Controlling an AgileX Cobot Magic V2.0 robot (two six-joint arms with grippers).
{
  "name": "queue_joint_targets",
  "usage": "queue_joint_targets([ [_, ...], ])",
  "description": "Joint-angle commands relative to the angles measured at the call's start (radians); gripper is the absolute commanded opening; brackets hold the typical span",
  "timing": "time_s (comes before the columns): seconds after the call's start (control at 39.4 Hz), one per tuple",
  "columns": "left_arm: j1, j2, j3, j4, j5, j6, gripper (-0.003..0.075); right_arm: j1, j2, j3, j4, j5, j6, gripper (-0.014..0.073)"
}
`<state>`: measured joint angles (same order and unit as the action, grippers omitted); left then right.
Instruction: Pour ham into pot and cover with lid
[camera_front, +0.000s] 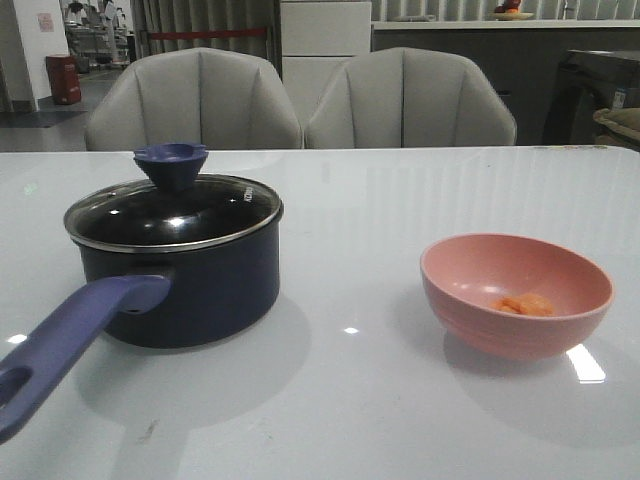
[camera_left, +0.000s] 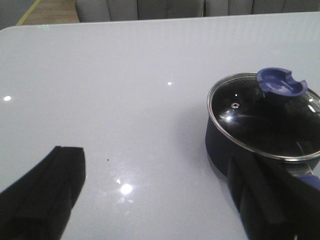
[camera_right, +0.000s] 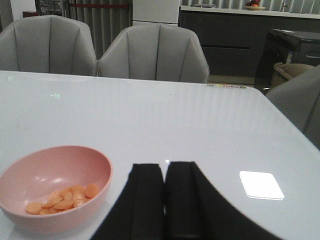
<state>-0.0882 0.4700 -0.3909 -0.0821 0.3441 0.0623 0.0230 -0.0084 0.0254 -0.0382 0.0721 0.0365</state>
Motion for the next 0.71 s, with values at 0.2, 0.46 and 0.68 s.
queue_joint_targets([
  [0.2, 0.001, 0.073, -0.141, -0.037, 0.015, 0.000, 0.0648, -0.004, -0.019, 0.011, -0.009, -0.083, 0.001, 0.0140],
  [0.46, 0.001, 0.305, -0.394, -0.059, 0.259, 0.000, 0.0648, -0.004, -0.019, 0.011, -0.009, -0.083, 0.001, 0.0140],
  [0.68, 0.001, 0.533, -0.586, -0.150, 0.357, -0.005, 0.0648, -0.004, -0.019, 0.011, -0.009, -0.083, 0.001, 0.0140],
])
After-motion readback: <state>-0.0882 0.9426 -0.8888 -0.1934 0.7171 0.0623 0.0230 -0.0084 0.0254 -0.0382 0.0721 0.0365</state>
